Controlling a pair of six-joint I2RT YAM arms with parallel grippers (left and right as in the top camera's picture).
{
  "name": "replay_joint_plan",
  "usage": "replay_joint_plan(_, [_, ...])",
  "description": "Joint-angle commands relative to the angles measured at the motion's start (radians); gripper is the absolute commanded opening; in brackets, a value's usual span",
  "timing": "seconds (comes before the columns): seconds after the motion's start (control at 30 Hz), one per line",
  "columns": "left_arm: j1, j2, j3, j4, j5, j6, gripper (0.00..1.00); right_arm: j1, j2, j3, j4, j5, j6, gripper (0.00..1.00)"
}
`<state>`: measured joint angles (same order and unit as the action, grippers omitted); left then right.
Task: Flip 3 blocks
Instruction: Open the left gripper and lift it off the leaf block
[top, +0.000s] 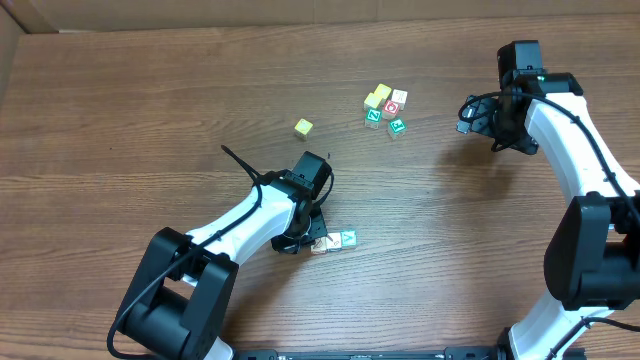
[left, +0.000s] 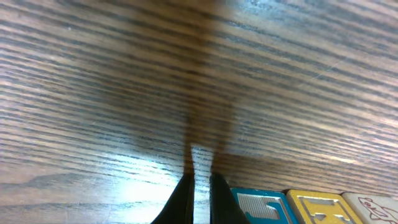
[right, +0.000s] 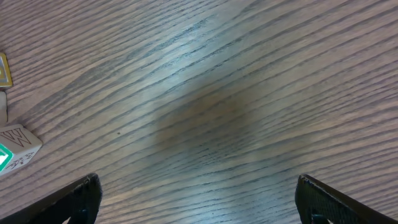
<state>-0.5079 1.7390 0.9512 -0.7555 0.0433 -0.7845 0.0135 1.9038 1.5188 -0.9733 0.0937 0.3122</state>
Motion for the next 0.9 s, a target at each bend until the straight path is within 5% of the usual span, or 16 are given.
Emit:
replay_joint_plan(0.0, [0.004,0.011,-0.019,0.010,-0.069,-0.028,0.06,0.000,-0.032,0.018,0.002,0.010,-0.006,1.00])
replay_joint_plan(0.43, [0.117,-0.028,0.156,-0.152,-0.101,0.064,0.06,0.000,-0.032,0.018,0.002,0.011,-0.006,1.00])
replay_joint_plan(0.63, [0.146,-0.051,0.180,-0.152,-0.096,0.182,0.16,0.000,-0.032,0.018,0.002,0.011,-0.006,1.00])
replay_joint_plan(0.8, [0.146,-0.046,0.180,-0.153,-0.100,0.233,0.66,0.000,-0.032,0.018,0.002,0.011,-0.006,1.00])
replay_joint_plan(0.87, [0.146,-0.046,0.180,-0.151,-0.103,0.232,0.74,0.000,-0.032,0.018,0.002,0.011,-0.006,1.00])
